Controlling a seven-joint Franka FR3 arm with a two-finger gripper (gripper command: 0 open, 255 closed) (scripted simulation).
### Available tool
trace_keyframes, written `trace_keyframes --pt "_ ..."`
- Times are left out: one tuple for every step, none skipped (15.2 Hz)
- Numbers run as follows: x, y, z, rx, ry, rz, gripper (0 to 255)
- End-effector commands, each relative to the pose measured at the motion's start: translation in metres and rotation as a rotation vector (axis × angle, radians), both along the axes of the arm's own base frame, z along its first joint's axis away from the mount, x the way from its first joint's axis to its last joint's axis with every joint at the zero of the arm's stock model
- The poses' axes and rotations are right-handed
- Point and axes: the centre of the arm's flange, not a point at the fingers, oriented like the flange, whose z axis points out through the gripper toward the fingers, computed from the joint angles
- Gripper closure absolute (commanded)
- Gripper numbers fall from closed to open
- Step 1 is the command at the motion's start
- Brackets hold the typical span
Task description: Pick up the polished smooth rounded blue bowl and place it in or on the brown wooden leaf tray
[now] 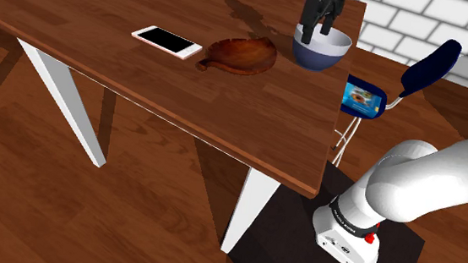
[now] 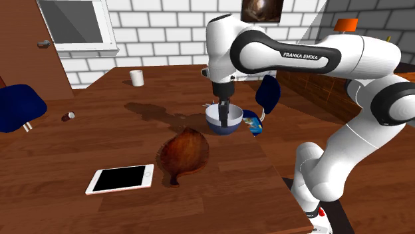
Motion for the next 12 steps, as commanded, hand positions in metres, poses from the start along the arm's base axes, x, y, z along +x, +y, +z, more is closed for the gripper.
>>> trace_keyframes --pt "0.001 0.000 -0.008 -0.003 0.007 0.001 0" --pt "0.001 0.000 -0.013 -0.003 0.007 0.001 0" --pt "0.000 -0.001 -0.018 -0.003 0.007 0.001 0" --pt "0.000 -0.001 -0.023 -0.003 0.007 0.001 0" --pt "-0.001 -0.002 -0.032 -0.003 0.007 0.001 0" --pt "-0.001 -0.002 -0.032 -0.003 0.007 0.001 0" --pt "-0.001 -0.002 -0.032 -0.003 0.007 0.001 0" --pt "-0.001 -0.002 -0.032 -0.003 0.007 0.001 0" --pt "-0.001 -0.002 -0.032 -0.003 0.007 0.001 0" --pt "-0.001 -0.002 -0.032 -0.003 0.007 0.001 0" --pt "-0.001 -0.002 -0.032 -0.003 0.007 0.001 0" --pt "-0.001 -0.002 -0.032 -0.003 0.007 0.001 0"
